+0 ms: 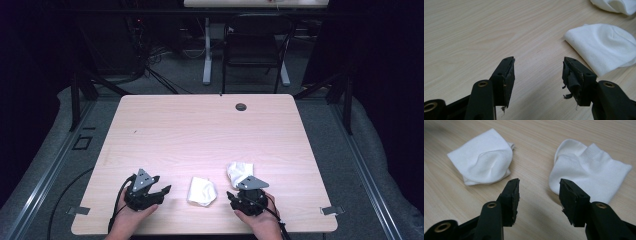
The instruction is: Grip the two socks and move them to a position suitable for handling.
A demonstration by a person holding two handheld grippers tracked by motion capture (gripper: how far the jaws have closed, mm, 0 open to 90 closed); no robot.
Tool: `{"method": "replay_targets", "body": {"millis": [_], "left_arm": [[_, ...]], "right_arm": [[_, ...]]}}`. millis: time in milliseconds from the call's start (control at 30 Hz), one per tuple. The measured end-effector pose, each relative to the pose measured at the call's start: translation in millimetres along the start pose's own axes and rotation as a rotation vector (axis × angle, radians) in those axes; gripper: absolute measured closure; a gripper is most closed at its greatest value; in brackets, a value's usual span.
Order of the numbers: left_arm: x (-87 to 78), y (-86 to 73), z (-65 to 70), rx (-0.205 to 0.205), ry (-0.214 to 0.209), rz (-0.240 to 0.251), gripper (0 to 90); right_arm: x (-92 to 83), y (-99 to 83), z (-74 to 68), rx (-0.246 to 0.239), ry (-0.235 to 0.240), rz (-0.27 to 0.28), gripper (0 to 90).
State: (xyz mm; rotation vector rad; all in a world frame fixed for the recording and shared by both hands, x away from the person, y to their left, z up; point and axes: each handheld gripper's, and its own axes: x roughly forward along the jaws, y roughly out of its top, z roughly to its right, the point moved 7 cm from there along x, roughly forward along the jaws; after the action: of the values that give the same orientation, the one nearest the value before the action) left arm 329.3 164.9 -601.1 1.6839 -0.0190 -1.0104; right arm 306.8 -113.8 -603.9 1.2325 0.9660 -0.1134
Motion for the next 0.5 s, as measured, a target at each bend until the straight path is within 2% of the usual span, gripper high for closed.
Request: {"method": "replay_targets", "body": {"millis": [133,167,200,300,433,500], "left_arm": [[2.2,0.4,5.0,0.007,-0.019,-0.001,44.5],[2.2,0.4,5.0,0.007,-0.019,-0.001,45.1],[3.9,0.6,6.3,0.025,-0.017,-0.004,45.6],[4.6,0.3,6.9,0.025,-0.008,-0.013,46.6],[4.2,-0.3,5.8,0.029,0.0,-0.022,45.6],[3.7,-0.3,5.5,0.018,-0.002,-0.021,45.5]], "right_arm": [[1.6,-0.7,0.5,-0.005,-0.01,0.005,52.0],[1.6,-0.7,0.5,-0.005,-0.01,0.005,52.0],[2.8,-1.2,0.9,-0.003,-0.011,0.006,52.9],[5.1,-0.5,1.3,0.008,-0.007,0.014,52.9],[3.4,0.3,2.6,0.004,-0.025,0.019,52.6],[1.3,1.0,2.8,0.0,-0.028,0.018,51.6]]}}
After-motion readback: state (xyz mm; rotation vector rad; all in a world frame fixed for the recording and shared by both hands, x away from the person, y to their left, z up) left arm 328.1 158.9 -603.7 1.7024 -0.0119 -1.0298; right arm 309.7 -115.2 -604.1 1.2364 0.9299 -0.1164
